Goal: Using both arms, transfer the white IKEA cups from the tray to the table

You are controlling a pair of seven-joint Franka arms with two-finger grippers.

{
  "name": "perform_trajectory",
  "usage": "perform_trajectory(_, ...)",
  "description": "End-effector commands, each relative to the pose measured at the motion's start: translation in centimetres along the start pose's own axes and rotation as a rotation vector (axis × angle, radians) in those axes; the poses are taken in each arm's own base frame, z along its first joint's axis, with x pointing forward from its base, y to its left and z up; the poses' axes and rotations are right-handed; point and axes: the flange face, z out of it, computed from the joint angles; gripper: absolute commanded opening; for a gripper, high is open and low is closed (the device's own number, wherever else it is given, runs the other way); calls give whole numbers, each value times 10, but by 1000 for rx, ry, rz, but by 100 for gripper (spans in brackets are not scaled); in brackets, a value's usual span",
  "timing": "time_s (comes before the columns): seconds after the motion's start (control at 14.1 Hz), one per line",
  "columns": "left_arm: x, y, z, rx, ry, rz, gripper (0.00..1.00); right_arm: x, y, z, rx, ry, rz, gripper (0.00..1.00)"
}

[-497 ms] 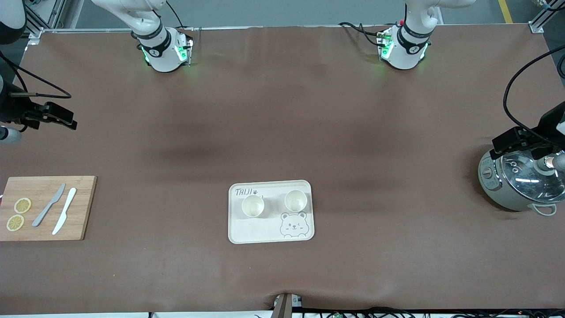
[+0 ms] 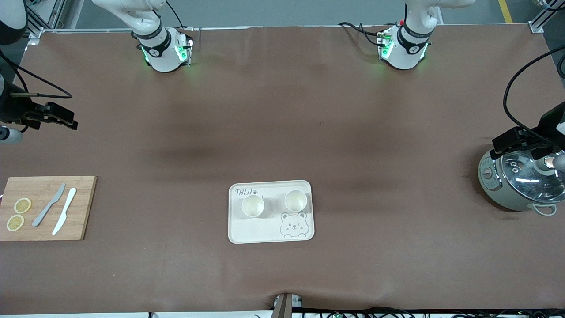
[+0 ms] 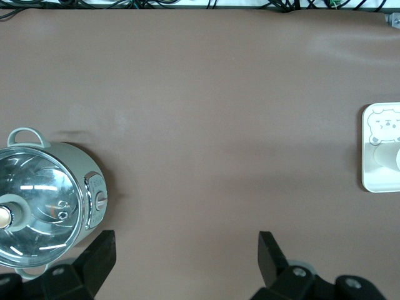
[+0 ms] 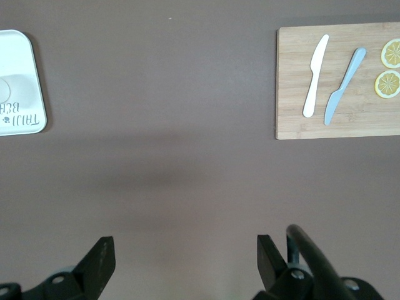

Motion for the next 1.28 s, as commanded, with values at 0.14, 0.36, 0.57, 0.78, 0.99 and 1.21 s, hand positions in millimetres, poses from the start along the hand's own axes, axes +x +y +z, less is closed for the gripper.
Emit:
perform_trajectory(0.14,-1,-2,20,26,-54,-11,100,-4,-1,-1,2,11,-2,100)
perform_trajectory(0.36,4,12,56,18,-116,4,100,-1,-1,0,4,18,1,100)
perform_trajectory(0.57,14,49,90,26,-140,-7,100,21,-22,6,68,47,-11,100)
perform_trajectory(0.78,25,96,127,27,-115,-71,100,56,-77,27,123,18,102,100)
perform_trajectory(0.99,34,144,166,5,-82,-171,100,82,-149,55,128,36,131,100)
perform_trajectory(1.21,36,202,210,0,-31,-277,100,99,-197,90,145,77,152,100)
